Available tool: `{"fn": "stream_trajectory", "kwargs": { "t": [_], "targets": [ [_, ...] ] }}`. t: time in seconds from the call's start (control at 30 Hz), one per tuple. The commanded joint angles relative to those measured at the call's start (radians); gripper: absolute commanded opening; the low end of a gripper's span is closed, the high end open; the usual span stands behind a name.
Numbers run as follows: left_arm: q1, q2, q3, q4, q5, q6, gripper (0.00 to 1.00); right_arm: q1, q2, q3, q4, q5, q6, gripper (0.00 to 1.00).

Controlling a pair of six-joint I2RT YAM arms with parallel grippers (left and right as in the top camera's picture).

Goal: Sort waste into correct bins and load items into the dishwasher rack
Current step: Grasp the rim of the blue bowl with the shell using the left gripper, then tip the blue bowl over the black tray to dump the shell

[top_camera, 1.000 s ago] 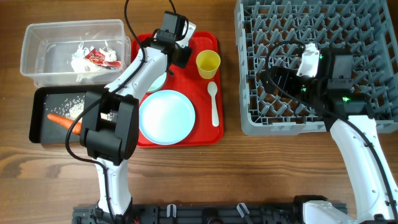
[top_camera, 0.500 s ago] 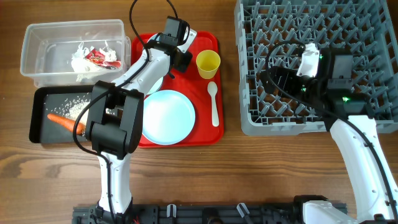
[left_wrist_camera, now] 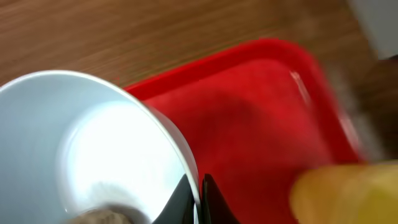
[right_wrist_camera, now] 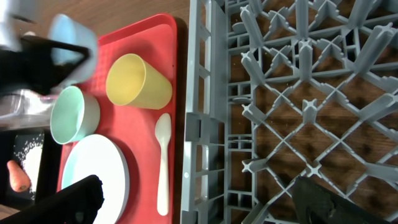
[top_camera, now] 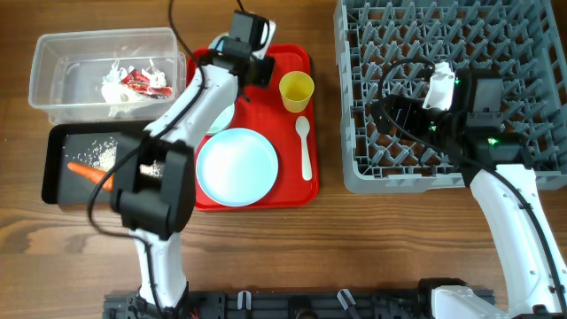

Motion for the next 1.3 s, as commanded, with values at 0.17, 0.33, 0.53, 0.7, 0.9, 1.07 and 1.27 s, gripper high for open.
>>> {"fn": "stream_trajectory", "kwargs": {
  "t": [0.17,0.33,0.53,0.7,0.9,1.07,1.27],
  "targets": [
    [0.009,-0.327,0.035,-0.423,0.110,-0.248,0.04,-0.002,0.010,-0.003,0.002,0.011,0.001,1.00],
    [0.024,-0.377,0.034,-0.634,0.124,-0.249,0.04,-0.002,0.010,-0.003,-0.005,0.012,-0.006,1.00],
    [0.061,-0.388,0.029,-0.769,0.180,-0.247,0.04,-0.002,0.010,-0.003,-0.008,0.011,-0.023,1.00],
    [0.092,-0.402,0.002,-0.793,0.254,-0.188,0.04,-0.002,0.010,-0.003,-0.029,0.012,-0.024,1.00],
    [0.186,-0.515,-0.164,-0.749,0.287,-0.188,0.04,-0.002,0.010,-0.003,-0.031,0.019,-0.025,1.00],
    [0.291,-0.632,-0.304,-0.674,0.368,-0.188,0.04,-0.002,0.010,-0.003,-0.024,0.019,-0.023,1.00],
    [0.399,-0.671,-0.486,-0.546,0.576,-0.137,0.04,-0.002,0.010,-0.003,-0.028,0.019,-0.023,1.00]
  ]
}}
